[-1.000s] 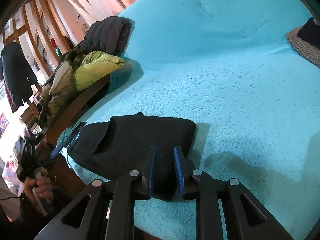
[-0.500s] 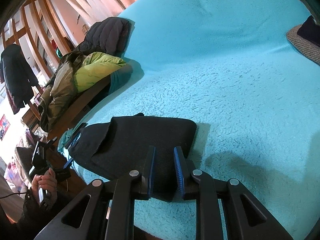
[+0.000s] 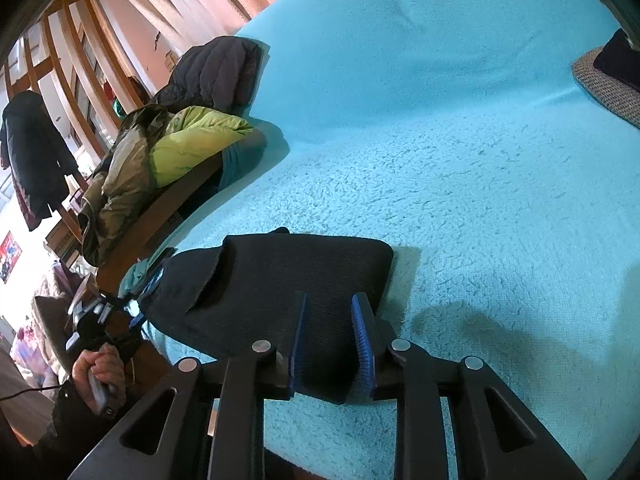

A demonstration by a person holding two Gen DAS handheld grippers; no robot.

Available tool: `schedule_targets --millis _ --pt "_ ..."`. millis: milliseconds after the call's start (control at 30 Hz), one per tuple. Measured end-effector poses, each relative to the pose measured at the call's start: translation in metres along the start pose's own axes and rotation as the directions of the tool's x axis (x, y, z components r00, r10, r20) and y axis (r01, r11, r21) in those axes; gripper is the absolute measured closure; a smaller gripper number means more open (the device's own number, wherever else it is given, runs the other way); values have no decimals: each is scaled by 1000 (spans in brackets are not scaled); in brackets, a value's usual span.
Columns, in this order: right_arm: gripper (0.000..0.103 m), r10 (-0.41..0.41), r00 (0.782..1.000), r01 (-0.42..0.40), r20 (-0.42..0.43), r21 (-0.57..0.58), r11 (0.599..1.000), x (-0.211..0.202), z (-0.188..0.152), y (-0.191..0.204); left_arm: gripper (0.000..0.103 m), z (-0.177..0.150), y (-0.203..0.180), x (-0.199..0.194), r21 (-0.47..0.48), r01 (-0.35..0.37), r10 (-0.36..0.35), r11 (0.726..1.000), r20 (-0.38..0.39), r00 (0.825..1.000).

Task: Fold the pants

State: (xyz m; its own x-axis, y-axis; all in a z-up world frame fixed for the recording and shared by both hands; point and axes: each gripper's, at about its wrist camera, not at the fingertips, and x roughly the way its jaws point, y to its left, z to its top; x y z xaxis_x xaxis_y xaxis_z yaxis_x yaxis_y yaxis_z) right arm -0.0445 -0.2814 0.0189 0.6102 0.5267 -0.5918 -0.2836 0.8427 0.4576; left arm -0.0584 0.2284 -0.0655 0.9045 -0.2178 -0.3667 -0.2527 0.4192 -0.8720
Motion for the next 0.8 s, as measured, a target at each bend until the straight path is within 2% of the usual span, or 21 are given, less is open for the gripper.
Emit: schedule_targets --millis 67,133,200,267,367,400,433,467,500,600,700,800 --pt "77 1 1000 -1 -1 -2 1000 0 0 1 92 -4 -12 2 106 -90 88 990 21 996" --pt "77 2 1000 -2 -2 -2 1000 0 1 1 94 -9 -27 2 212 -169 162 963 51 986" --pt "76 3 1000 -3 -2 2 1000 1 1 0 95 -15 -43 0 304 -212 191 929 97 977" --pt "76 7 1000 -7 -3 5 1000 1 1 -1 95 -19 -57 -4 371 -207 170 905 130 977" --pt "74 12 1000 -12 -1 11 1000 1 1 -2 96 -35 -90 -7 511 -106 50 853 122 991" --pt "74 14 1000 -14 -1 11 1000 1 1 -2 96 -47 -107 -6 582 -59 1 811 99 995" --pt "74 16 1000 -16 -1 11 1000 1 0 -1 96 -53 -115 -5 614 -23 -29 789 74 997" --pt "74 17 1000 -17 -2 10 1000 1 0 -1 96 -66 -128 -2 659 32 -67 751 28 997" --pt "74 17 1000 -17 -3 7 1000 2 0 0 96 -78 -140 0 696 69 -91 715 -6 996" --pt "74 14 1000 -14 -2 2 1000 1 -1 1 96 -111 -167 6 758 155 -131 634 -93 987" --pt "74 13 1000 -13 13 22 1000 -1 -1 -3 96 -140 -190 7 785 211 -148 582 -153 977" --pt "74 13 999 -16 41 71 997 -6 -1 -12 96 -162 -206 11 798 241 -148 552 -192 970"
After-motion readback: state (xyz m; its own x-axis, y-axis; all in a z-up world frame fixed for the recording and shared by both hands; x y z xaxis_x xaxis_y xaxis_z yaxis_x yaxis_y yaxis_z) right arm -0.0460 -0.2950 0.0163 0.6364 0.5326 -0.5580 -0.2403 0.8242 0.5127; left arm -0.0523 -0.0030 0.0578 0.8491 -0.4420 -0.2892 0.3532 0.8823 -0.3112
